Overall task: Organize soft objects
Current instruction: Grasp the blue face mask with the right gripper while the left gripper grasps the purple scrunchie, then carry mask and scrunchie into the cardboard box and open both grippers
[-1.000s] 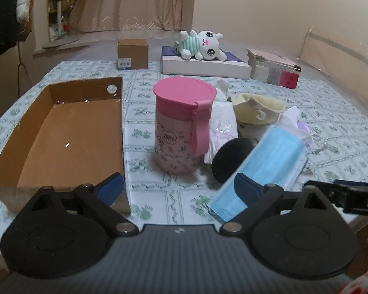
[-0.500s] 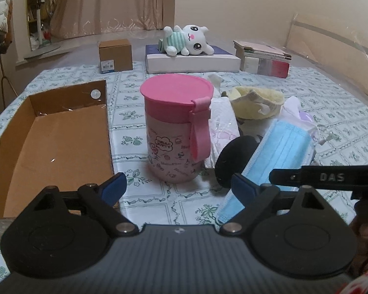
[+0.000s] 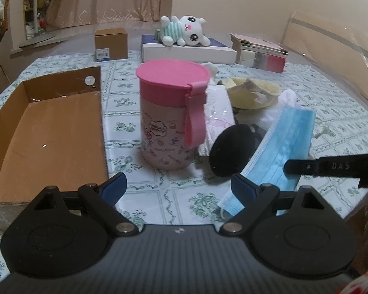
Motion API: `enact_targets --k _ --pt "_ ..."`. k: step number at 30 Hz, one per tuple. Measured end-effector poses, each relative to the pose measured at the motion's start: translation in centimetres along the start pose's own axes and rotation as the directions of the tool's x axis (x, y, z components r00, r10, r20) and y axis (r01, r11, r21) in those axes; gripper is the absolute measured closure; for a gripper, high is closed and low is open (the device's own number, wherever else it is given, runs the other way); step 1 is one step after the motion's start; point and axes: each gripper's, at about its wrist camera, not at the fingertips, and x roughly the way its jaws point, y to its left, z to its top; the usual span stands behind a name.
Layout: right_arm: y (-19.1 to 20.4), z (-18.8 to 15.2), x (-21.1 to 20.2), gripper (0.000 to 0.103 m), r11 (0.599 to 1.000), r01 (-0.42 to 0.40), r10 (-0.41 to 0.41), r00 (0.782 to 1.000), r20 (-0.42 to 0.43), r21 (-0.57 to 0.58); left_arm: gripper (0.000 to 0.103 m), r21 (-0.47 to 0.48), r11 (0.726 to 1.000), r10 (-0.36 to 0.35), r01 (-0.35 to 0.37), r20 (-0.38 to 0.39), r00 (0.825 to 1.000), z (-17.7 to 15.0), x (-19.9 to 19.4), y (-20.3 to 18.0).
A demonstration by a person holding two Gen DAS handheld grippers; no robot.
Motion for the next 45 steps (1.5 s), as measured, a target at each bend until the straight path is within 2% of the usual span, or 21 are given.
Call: enact_targets --k 3,11,15,19,24,28,31,33,34,37,41,45 --pt "0.0 0.6 -1.3 0.102 0.998 0.001 0.0 1.0 0.015 -0.069 0.012 0.011 1.0 -0.019 0.02 -0.008 1.0 0.1 0.0 -0.5" --pt "-1.1 2.2 -4.2 0.102 0.971 0.065 -0.053 0.997 0.058 -0.229 0.018 0.08 0.996 -0.036 0.036 -0.01 0.999 0.4 1.2 -3.1" --pt "-1.7 2.7 -4.7 0.102 0.955 0.099 -0.078 0.994 0.083 -0.281 0.021 0.166 0.986 -0.031 0.029 0.005 1.0 0.3 2.2 -5.1" --pt "-2.6 3.3 -5.0 0.102 0.946 0.131 -0.102 0.988 0.113 -0.296 0.026 0.229 0.969 -0.091 0.093 -0.017 0.996 0.1 2.9 -6.5" --pt "-4.2 4.0 -5.3 0.102 0.946 0.154 -0.119 0.984 0.135 -0.286 0.029 0.282 0.941 -0.174 0.187 -0.073 0.982 -1.0 3.7 -8.2" --pt "-4.8 3.9 -5.5 0.102 0.946 0.158 -0.124 0.983 0.135 -0.281 0.032 0.34 0.911 -0.201 0.231 -0.123 0.972 -1.8 4.6 -9.9" --pt "-5.2 3.8 -5.5 0.102 0.949 0.155 -0.124 0.984 0.13 -0.275 0.043 0.401 0.887 -0.181 0.228 -0.153 0.972 -2.4 5.5 -11.1" --pt "-5.3 3.7 -5.5 0.102 0.951 0.153 -0.123 0.984 0.127 -0.27 0.057 0.413 0.882 -0.172 0.225 -0.162 0.972 -2.7 5.8 -11.5" --pt "-5.3 3.7 -5.6 0.102 0.951 0.153 -0.122 0.984 0.126 -0.27 0.061 0.412 0.883 -0.169 0.226 -0.17 0.971 -2.8 6.0 -11.7" --pt "-5.2 3.4 -6.0 0.102 0.951 0.148 -0.117 0.985 0.128 -0.272 0.069 0.402 0.887 -0.165 0.226 -0.18 0.97 -2.9 6.0 -11.6" --pt "-4.3 3.1 -6.7 0.102 0.95 0.13 -0.096 0.987 0.13 -0.284 0.089 0.366 0.904 -0.17 0.222 -0.17 0.971 -2.4 5.1 -11.0" --pt "-2.7 2.9 -7.7 0.102 0.946 0.099 -0.058 0.988 0.14 -0.308 0.092 0.344 0.92 -0.149 0.187 -0.135 0.98 -1.9 3.0 -9.8"
